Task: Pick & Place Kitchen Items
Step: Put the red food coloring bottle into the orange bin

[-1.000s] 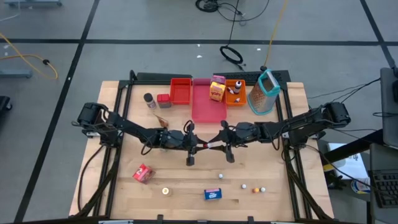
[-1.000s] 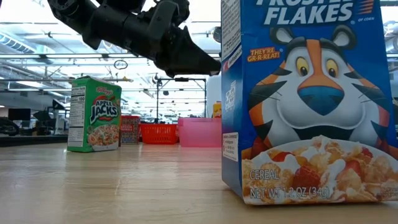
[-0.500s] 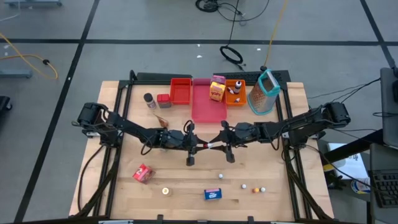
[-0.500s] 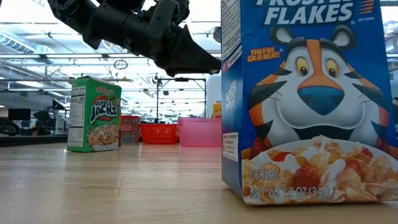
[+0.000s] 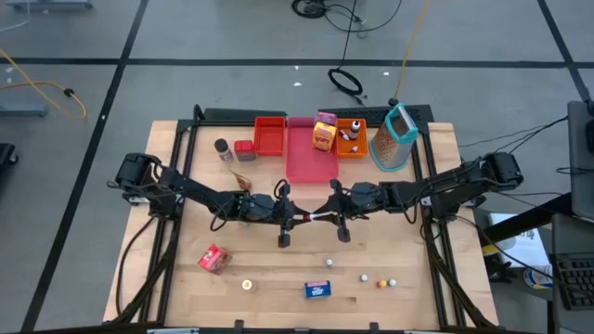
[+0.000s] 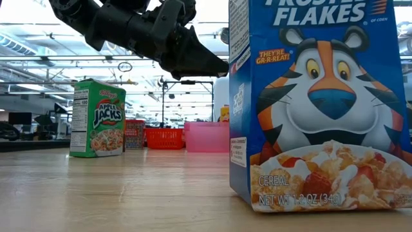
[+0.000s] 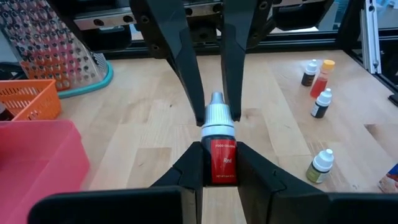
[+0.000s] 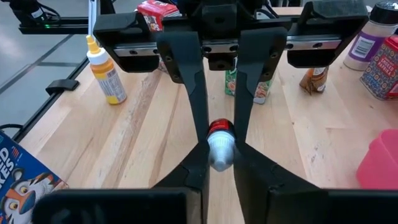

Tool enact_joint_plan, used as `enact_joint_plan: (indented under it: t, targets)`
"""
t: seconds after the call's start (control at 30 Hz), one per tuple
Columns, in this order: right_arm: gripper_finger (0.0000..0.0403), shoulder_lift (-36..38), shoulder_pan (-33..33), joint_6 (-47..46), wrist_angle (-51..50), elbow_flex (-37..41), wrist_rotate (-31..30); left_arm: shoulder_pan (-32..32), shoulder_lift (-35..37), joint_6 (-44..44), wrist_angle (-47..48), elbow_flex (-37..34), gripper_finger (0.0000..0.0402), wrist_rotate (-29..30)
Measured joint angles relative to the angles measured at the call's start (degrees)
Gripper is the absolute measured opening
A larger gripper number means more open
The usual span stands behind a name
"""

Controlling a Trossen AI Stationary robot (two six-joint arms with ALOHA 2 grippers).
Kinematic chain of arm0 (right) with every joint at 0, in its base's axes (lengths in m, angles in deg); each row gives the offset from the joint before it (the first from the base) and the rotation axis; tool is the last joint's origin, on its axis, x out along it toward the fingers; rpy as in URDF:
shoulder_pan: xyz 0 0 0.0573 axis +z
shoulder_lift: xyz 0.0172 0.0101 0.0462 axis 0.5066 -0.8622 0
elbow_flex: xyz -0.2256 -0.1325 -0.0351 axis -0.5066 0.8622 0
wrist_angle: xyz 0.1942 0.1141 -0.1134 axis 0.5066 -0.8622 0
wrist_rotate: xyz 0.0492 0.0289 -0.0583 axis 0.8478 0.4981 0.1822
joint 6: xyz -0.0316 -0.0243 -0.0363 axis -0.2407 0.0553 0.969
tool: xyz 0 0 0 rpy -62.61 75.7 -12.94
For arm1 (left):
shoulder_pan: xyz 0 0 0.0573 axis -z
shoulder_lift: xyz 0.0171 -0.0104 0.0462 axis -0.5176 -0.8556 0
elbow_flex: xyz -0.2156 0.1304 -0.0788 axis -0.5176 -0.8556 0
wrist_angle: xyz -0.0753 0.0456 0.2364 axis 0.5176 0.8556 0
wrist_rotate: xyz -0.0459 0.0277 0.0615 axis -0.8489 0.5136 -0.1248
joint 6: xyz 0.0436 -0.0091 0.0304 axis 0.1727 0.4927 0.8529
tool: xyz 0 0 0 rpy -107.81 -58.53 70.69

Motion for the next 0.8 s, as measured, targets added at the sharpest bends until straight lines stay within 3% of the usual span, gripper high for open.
enact_joint_plan:
  t: [0.3,0.8]
  targets:
    - [0.0046,-0.02,0.00,0.02,0.04,0.02,0.04,0.00,0.02,0.75,0.11,0.00,0.0069,0.01]
    - [0.0040,-0.02,-1.40,0.82,-1.75,0.02,0.22,-0.02,0.07,1.59,0.27,0.02,0.0181,1.77]
